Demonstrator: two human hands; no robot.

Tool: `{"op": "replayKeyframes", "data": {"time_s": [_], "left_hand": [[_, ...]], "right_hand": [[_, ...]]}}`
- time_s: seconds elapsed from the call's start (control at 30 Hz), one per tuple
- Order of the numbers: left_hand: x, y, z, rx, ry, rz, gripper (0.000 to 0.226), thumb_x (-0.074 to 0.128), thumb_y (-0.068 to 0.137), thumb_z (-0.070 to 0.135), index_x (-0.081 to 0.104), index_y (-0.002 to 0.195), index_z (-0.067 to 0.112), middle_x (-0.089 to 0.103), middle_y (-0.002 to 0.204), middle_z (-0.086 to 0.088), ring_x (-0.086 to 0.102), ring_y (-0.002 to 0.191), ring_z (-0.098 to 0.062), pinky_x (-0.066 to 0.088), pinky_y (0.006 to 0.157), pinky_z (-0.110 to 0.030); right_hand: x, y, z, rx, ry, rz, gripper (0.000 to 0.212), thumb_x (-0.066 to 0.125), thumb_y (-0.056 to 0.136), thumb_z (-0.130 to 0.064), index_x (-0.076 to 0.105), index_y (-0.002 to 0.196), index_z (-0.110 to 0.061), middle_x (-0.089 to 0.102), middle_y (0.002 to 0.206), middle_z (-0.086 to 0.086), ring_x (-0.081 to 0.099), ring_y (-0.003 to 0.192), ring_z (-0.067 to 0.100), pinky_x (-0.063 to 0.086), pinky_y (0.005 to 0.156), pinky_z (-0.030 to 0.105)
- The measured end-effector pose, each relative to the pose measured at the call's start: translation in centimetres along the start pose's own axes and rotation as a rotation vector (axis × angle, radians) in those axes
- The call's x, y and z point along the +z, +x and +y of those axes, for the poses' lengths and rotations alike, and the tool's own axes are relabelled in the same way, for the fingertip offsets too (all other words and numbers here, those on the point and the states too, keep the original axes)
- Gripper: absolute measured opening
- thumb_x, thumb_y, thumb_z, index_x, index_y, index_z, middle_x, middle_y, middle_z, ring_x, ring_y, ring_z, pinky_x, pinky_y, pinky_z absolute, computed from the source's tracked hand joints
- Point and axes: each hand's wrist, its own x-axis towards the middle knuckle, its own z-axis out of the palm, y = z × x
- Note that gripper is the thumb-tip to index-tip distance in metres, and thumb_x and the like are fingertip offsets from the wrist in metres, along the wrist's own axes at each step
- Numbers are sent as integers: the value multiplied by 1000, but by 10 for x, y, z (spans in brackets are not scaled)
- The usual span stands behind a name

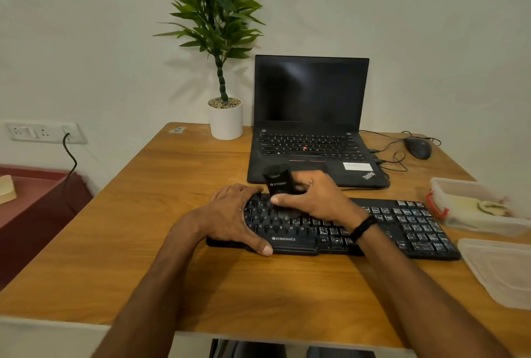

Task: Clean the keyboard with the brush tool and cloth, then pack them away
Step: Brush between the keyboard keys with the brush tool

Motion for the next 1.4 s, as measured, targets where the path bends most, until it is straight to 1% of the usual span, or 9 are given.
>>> {"op": "replayKeyframes", "data": {"time_s": [0.17,0.3,0.43,0.63,0.77,0.97,1.1,1.27,1.4], "left_hand": [[-1,-2,1,24,-4,19,131,75,44,90,21,153,43,29,153,6,24,140,-19,21,122,-44],[-1,0,-1,15,-17,6,142,69,40,94,15,158,37,25,158,5,23,143,-21,20,123,-46],[-1,-2,-1,23,-8,20,137,70,41,92,18,156,39,29,155,4,25,141,-19,21,123,-46],[0,1,-3,-1,-21,0,145,67,38,94,11,159,38,22,160,4,22,145,-23,21,123,-50],[2,1,-4,-1,-20,-10,146,67,37,94,10,160,37,21,161,4,21,146,-25,20,124,-52],[0,-1,-2,22,-4,8,136,80,51,83,14,159,34,25,158,4,24,144,-23,20,123,-48],[-1,1,-1,19,-12,15,138,77,49,83,11,160,36,22,161,2,21,146,-24,18,124,-49],[2,0,-4,17,-7,1,138,78,49,85,11,159,36,21,162,3,19,148,-25,16,124,-51],[0,2,-3,11,-23,14,144,71,41,91,12,160,35,21,162,3,20,147,-25,17,124,-53]], "right_hand": [[-2,-8,-5,43,87,-238,42,83,76,-36,71,114,-24,75,106,-6,71,98,10,58,88,32],[-6,-4,-8,44,-47,42,44,80,78,-41,68,118,-29,73,110,-11,64,93,-6,56,93,36],[-5,-14,-8,81,200,-266,39,81,80,-23,70,117,-19,75,108,-2,72,99,11,58,88,32],[-12,-2,2,117,255,99,54,81,79,-29,57,127,-24,70,113,-5,68,100,6,57,79,21],[-5,-1,8,48,110,175,46,80,77,-41,52,112,-34,69,112,-7,66,106,9,57,90,35],[6,-8,-6,51,195,-291,55,83,77,-29,56,125,-25,69,116,1,67,105,15,57,91,40],[4,4,-9,-34,-77,171,57,80,79,-39,55,129,-26,63,114,-17,60,104,1,54,96,31],[10,-5,-9,-5,149,-218,49,81,80,-29,60,124,-19,72,111,-2,68,104,13,58,89,33],[12,8,-10,-58,-128,239,62,79,80,-40,56,134,-23,67,118,-10,62,106,2,54,96,29]]}}
